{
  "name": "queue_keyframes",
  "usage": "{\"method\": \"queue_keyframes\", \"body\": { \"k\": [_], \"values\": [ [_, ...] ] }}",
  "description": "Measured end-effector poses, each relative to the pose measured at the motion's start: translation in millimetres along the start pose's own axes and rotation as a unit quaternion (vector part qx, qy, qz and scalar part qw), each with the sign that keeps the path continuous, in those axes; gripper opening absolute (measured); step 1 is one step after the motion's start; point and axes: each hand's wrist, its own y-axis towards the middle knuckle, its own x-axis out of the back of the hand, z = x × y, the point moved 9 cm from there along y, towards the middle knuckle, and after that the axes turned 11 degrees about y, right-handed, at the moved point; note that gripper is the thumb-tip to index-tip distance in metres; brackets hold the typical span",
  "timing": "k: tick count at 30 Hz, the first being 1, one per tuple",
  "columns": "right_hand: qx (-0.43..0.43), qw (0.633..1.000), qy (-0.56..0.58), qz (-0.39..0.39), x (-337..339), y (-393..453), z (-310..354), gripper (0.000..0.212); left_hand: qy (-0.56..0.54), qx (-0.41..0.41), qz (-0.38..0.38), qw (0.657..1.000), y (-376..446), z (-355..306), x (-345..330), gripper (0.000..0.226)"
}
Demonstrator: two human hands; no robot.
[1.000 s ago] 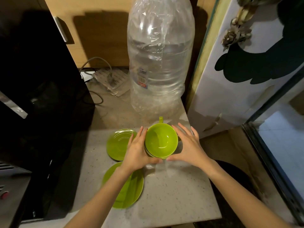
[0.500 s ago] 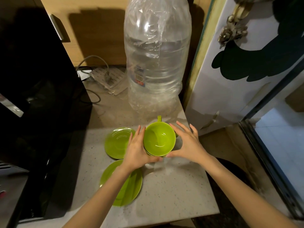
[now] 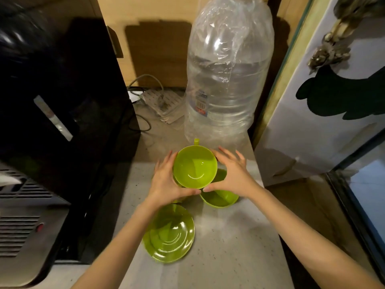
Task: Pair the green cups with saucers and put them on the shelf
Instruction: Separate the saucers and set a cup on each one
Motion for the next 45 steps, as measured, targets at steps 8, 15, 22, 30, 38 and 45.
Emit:
{"method": "queue_keyframes", "body": {
  "k": [8, 15, 22, 30, 38, 45],
  "values": [
    [0.012, 0.997, -0.003, 0.076, -44, 28, 16, 0.103, 0.066, 0.053, 0.043, 0.995, -6, 44, 4, 0.127],
    [0.012, 0.990, -0.049, 0.134, -75, 42, -1, 0.106, 0.052, 0.081, 0.058, 0.994, -10, 67, -7, 0.117],
    [0.016, 0.986, -0.068, 0.153, -82, 47, -4, 0.112, 0.048, 0.097, 0.063, 0.992, -11, 79, -14, 0.114],
    [0.011, 0.983, -0.070, 0.168, -82, 43, 1, 0.105, 0.058, 0.105, 0.071, 0.990, -12, 82, -15, 0.114],
    [-0.018, 0.983, -0.068, 0.167, -73, 32, -1, 0.113, 0.039, 0.117, 0.086, 0.989, -17, 70, -14, 0.142],
    [-0.088, 0.993, -0.021, 0.075, -14, 0, -17, 0.101, -0.016, -0.016, -0.016, 1.000, -22, -5, -14, 0.119]
  ]
}}
